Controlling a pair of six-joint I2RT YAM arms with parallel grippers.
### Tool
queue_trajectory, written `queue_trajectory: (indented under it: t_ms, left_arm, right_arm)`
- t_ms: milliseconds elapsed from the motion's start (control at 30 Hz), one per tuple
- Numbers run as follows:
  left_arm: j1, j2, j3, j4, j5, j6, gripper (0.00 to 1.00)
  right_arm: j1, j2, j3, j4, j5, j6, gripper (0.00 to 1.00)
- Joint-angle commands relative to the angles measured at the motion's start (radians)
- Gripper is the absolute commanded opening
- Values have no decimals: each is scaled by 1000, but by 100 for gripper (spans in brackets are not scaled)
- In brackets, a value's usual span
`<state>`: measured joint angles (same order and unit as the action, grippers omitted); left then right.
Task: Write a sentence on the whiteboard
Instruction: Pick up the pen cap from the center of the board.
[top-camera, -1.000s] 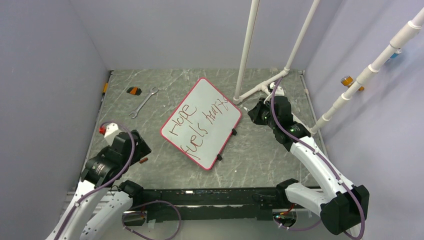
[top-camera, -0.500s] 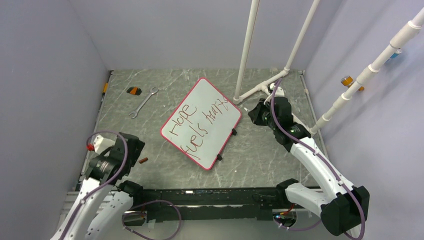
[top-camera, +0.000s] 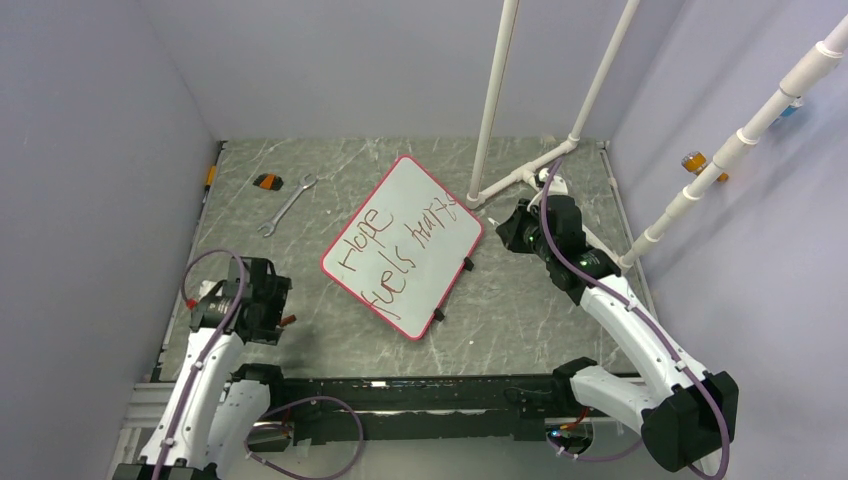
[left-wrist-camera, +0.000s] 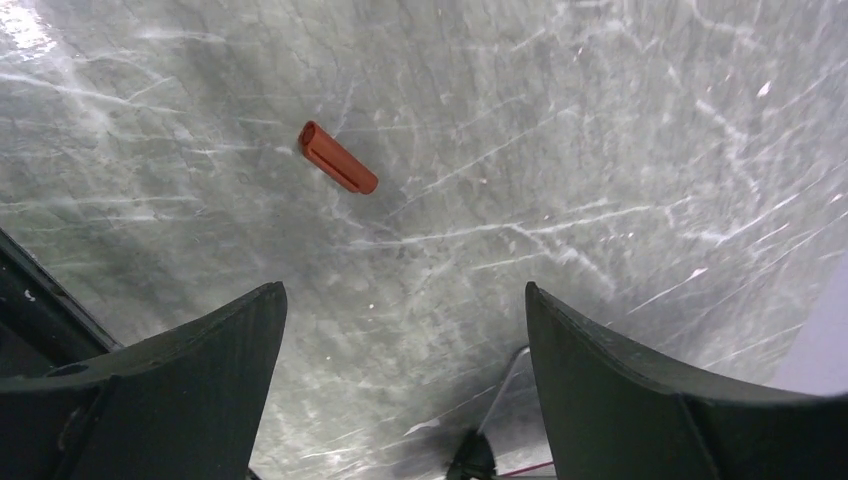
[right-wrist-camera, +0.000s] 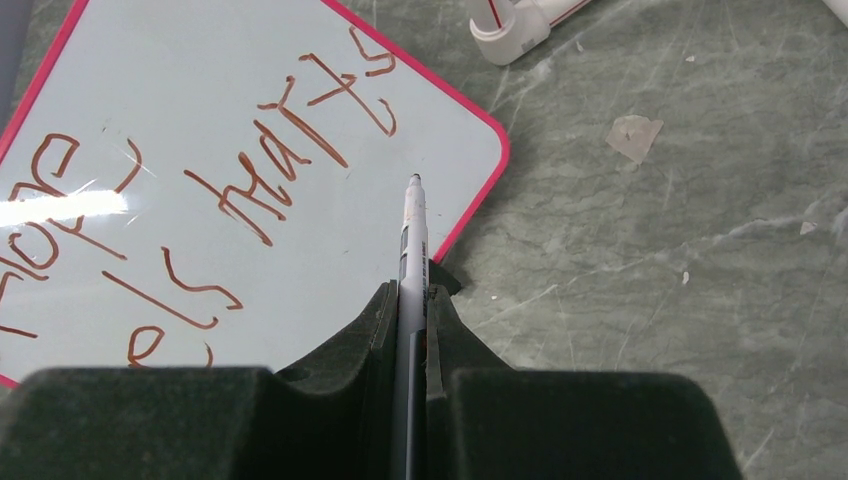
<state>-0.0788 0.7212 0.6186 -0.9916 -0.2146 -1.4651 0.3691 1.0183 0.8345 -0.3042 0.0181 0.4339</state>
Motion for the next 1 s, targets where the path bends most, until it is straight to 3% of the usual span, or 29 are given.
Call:
queue_trajectory:
  t_ms: [0,67,167,233,667,967]
  left_arm:
    - [53,0,5,-6,25,-93,91]
    - [83,37,-4,10,68,-90,88]
    - [143,131,3,2,123,-73,72]
    - [149,176,7,2,131,-69,67]
    - [158,243,-47,87,63,-104,71]
    - [165,325,-78,153,54,-150,62]
  right_arm:
    - [6,-30,-7,44,16,-14,0]
    - [9,-30,-8,42,20,-16,0]
    - [12,-30,-8,40,27,-16,0]
    - [14,-30,-9,40,29,-18,0]
    - [21,-17,-11,44,32,-18,0]
    - [28,-8,-12,43,37,-20,0]
